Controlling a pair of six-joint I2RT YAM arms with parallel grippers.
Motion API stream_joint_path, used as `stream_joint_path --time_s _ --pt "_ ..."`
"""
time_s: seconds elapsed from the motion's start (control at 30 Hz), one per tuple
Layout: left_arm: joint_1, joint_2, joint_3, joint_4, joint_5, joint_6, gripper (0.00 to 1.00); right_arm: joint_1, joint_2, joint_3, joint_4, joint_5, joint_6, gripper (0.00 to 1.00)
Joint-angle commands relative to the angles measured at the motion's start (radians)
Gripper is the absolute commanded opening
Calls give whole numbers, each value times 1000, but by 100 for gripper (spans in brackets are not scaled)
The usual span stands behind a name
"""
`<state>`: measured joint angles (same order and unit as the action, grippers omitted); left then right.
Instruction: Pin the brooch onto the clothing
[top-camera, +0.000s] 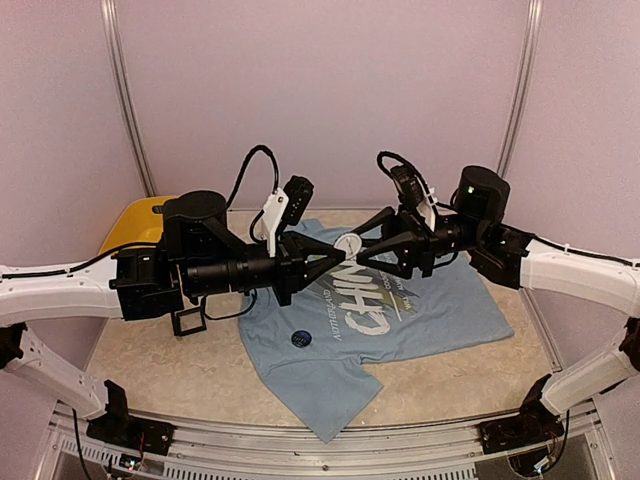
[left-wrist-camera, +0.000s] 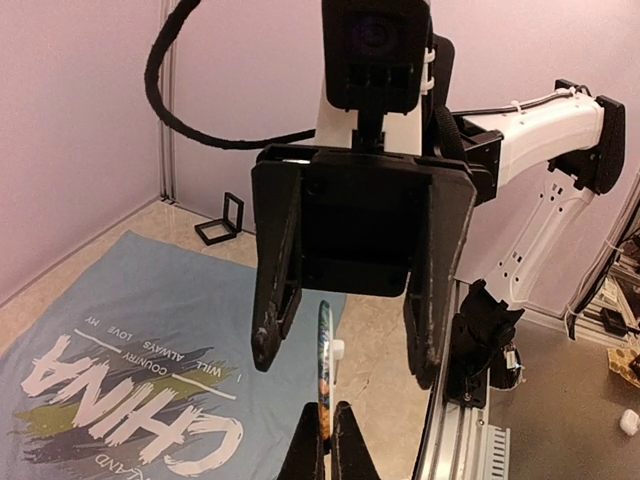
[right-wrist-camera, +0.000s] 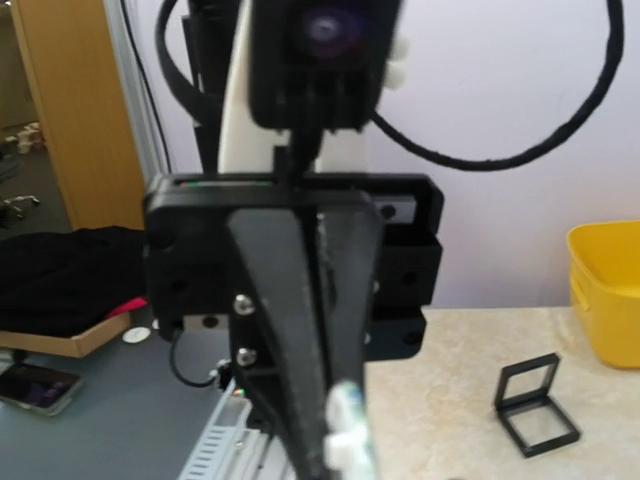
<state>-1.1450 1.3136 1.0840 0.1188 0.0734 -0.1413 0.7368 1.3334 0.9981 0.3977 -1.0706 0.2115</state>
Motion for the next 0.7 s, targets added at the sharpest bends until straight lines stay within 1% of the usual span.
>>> stream_joint_path --time_s 0.0,0.13,0.3,0.47,0.57,0.67 --pt "-17 -6 27 -5 27 55 0 7 16 27 -8 -34 23 46" --pt "-24 -8 25 -8 33 74 0 6 19 31 -11 -30 24 41" --pt "-30 -8 25 -5 60 89 0 6 25 32 -37 -4 11 25" --pt "-35 -10 24 2 113 104 0 7 27 42 -77 38 -5 15" --pt "-36 -3 34 -7 131 107 0 6 43 67 -128 90 -16 11" --pt "-38 4 40 -11 127 108 0 6 56 86 -159 110 -23 13"
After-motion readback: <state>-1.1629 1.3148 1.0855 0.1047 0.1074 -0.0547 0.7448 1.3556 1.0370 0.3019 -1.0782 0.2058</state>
